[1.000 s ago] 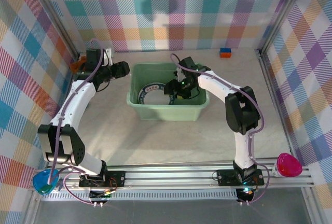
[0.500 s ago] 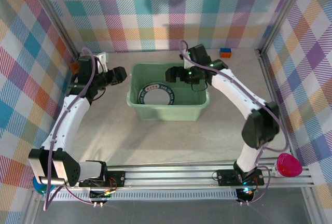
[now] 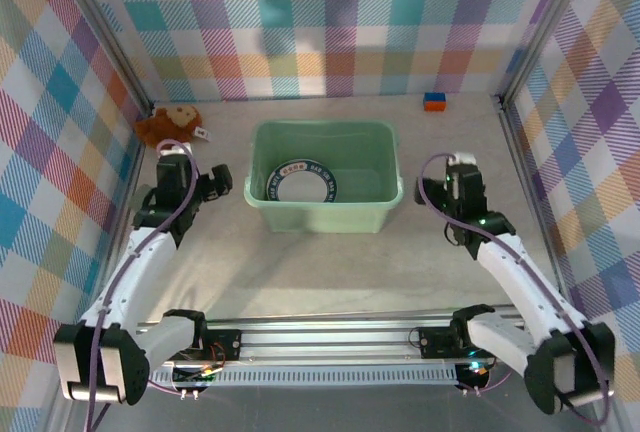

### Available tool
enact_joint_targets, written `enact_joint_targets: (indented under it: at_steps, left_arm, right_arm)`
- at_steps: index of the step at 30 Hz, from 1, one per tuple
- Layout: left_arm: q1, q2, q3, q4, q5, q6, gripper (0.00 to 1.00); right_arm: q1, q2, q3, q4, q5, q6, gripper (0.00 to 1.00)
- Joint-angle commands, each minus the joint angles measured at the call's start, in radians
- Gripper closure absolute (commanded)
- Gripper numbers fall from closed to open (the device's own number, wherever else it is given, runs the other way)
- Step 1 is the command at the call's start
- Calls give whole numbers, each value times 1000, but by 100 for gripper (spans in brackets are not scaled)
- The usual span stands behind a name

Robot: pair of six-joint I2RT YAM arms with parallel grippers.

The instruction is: Place the plates into the plastic bin on the countertop

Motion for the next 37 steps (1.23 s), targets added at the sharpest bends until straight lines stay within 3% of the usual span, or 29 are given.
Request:
enact_joint_targets:
  at_steps: [1,5,9,12,14,16,17,37]
  left_arm:
    - [12,38,-101,207,-139,55,0]
    - [12,107,-226,442,-152,106,0]
    - [12,247,-350,790,-125,124,0]
    - [11,355,-329,877,-107,119,0]
    - [9,436,-327,956,-53,152,0]
    - [8,505,-364,1097,6,178,0]
    - [5,513,-377,1133,-2,182,0]
    - [-9,514,-372,1124,-31,187,0]
  right_arm:
    - [-57,14,-179,310,28,-37,1]
    - [-85,122,-339,708,-13,-70,1]
    - [-108,309,-284,921,-93,-150,1]
    - [-127,410,-230,955,-208,-248,1]
    - [-164,486,-270,1104,-286,-236,1]
    - [-203,529,-270,1143,-349,-214,1]
    - [-205,519,-252,1080,-353,-212,1]
    - [-227,518,-237,1052,-419,-210,1]
